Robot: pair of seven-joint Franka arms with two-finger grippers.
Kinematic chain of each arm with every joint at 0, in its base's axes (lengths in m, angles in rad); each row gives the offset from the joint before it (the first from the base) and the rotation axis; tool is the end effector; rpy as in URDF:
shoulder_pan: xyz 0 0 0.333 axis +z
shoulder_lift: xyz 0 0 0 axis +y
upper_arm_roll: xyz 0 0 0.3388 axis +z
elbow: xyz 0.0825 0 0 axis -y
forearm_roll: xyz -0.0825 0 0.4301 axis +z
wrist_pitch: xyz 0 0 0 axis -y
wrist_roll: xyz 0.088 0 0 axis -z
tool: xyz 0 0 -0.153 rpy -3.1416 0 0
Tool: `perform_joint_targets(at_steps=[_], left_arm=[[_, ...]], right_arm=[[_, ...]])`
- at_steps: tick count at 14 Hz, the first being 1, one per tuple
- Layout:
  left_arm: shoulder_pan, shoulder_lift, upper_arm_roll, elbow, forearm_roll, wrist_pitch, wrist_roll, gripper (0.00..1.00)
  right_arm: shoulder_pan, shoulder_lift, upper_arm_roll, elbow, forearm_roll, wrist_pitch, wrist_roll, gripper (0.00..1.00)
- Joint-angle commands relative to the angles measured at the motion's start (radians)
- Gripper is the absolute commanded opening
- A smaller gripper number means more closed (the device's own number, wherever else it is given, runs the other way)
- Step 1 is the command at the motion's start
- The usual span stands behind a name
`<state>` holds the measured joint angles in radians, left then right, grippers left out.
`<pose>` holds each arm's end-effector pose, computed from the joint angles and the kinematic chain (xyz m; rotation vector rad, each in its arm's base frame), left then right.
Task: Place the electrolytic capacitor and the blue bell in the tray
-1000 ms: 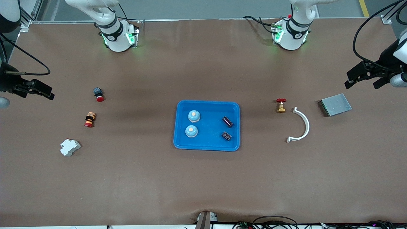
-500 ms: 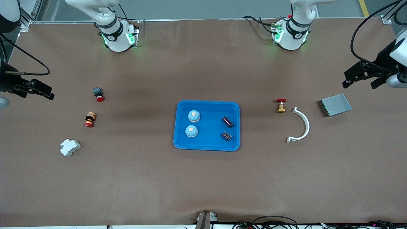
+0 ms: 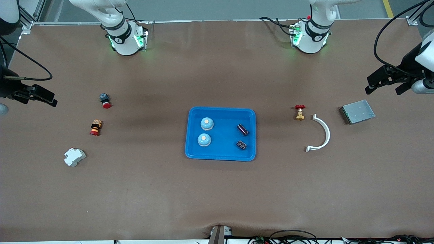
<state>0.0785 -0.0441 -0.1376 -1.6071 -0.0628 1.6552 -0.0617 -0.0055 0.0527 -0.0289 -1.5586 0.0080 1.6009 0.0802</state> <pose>0.5971 -0.0461 0.6167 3.0764 0.0075 0.1358 0.6194 -0.0197 0.5781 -3.1302 0.1799 0.0165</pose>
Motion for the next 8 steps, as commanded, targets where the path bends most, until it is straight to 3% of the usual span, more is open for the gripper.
perform_joint_targets(at_steps=[1,8], left_arm=[[-0.005,0.007,-0.004,0.015,0.021,-0.014,-0.007,1.00],[-0.003,0.009,-0.005,0.012,0.021,-0.014,-0.007,1.00]], right_arm=[[-0.011,-0.020,0.003,-0.018,0.013,0.002,0.013,1.00],[-0.016,-0.033,0.003,-0.035,0.015,0.001,0.015,1.00]])
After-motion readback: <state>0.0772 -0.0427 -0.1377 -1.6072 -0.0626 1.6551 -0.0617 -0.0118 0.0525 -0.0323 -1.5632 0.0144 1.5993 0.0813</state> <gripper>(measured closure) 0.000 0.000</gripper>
